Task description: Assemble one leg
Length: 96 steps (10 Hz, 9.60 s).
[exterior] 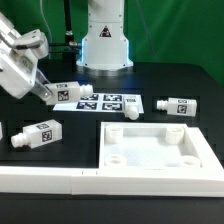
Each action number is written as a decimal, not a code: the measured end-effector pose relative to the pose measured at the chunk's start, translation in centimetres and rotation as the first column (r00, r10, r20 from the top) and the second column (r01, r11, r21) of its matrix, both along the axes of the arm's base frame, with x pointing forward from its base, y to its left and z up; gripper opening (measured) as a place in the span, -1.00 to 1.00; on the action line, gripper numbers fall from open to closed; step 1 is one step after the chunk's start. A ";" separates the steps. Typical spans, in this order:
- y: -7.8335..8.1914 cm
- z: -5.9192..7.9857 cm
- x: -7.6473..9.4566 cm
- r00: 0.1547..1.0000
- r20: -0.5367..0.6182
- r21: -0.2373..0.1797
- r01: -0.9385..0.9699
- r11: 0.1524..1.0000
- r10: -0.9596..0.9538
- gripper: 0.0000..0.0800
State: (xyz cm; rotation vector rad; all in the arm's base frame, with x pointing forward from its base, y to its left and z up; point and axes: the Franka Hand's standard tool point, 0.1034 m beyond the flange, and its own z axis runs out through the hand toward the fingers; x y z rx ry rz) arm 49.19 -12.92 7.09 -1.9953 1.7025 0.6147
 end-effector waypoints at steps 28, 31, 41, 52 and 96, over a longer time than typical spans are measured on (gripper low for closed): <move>19.1 6.4 10.4 0.456 0.223 -0.897 -0.251 0.365 0.862 -0.28; 22.7 6.2 10.0 0.201 0.132 -0.963 -0.205 0.174 0.971 -0.28; 24.1 3.7 11.6 0.263 0.130 -0.963 -0.194 0.185 0.956 -0.28; 23.9 4.2 13.9 0.254 0.128 -0.964 -0.194 0.180 0.959 -0.28; 23.6 1.9 15.3 0.475 0.116 -0.672 -0.609 0.421 0.872 0.62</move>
Offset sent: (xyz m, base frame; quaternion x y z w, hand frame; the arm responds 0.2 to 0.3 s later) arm 0.0304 0.0831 0.0553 -0.0101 0.1643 -0.0472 0.9852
